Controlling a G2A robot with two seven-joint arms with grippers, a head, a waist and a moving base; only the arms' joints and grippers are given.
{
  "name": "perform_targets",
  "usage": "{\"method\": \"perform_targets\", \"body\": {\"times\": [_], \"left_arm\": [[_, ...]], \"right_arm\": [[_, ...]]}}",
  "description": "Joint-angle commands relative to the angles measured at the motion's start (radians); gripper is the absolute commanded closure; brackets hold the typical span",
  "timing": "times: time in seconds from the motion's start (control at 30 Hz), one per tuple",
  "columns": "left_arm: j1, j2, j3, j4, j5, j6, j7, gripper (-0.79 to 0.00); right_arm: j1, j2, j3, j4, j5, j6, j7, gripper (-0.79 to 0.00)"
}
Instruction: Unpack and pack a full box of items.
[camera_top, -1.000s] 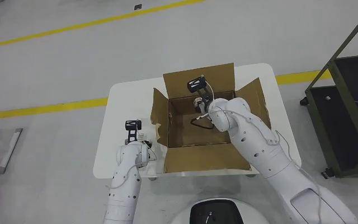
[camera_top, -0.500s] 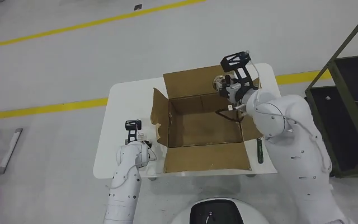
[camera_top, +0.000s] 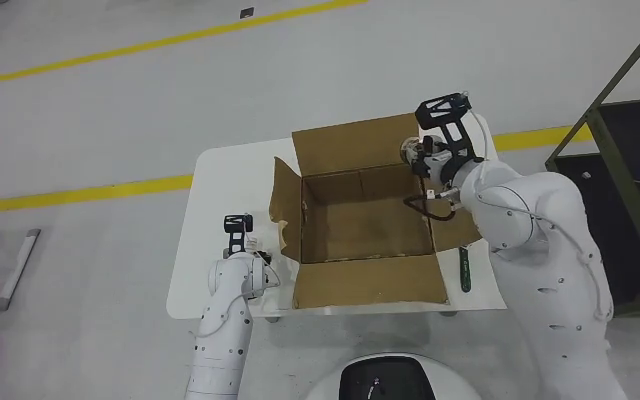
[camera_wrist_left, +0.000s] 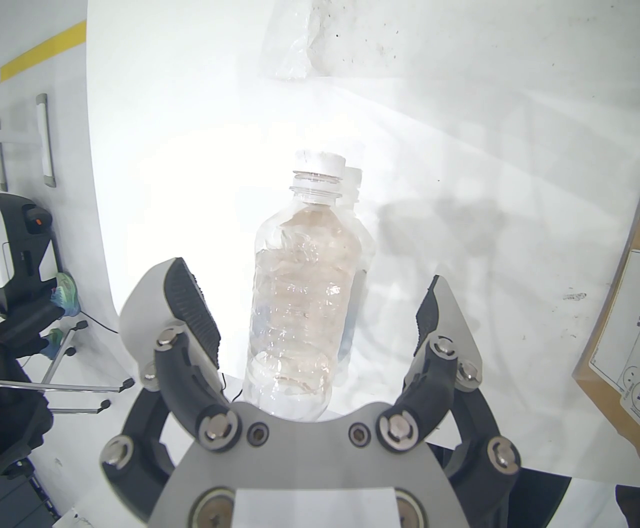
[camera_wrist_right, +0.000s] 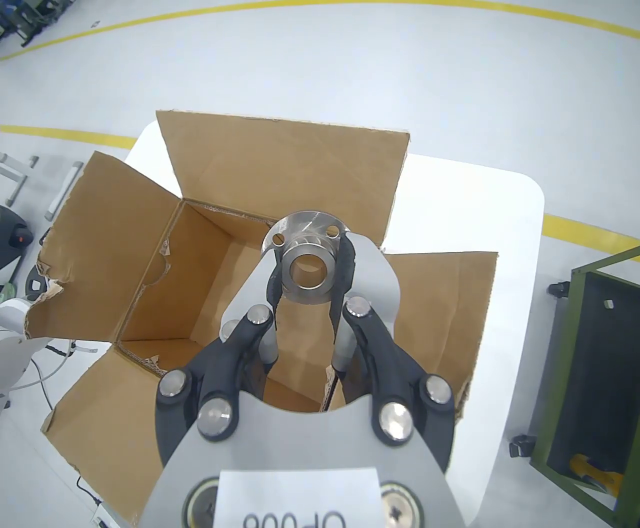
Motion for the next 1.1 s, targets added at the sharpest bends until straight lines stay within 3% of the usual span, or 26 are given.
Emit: {"method": "perform_targets", "body": {"times": [0.0,0.37,0.6,1.07], "left_arm": [[0.000,0.000,0.000,0.000,0.000,0.000,0.000,-0.785],[0.000,0.000,0.000,0.000,0.000,0.000,0.000,-0.785],[0.000,0.000,0.000,0.000,0.000,0.000,0.000,-0.785],[0.000,0.000,0.000,0.000,0.000,0.000,0.000,-0.785]], "right_arm": [[-0.013,0.000,0.015,-0.004,0.037,0.022,-0.036,0.000],[-0.077,0.030,0.245,-0.126,0.038,0.061,-0.002,0.000],[-0.158,0.052,0.373,-0.111,-0.022,0.060,0.085,0.000],[-0.268,0.076,0.352,0.083,-0.120,-0.017,0.176,0.000]]}}
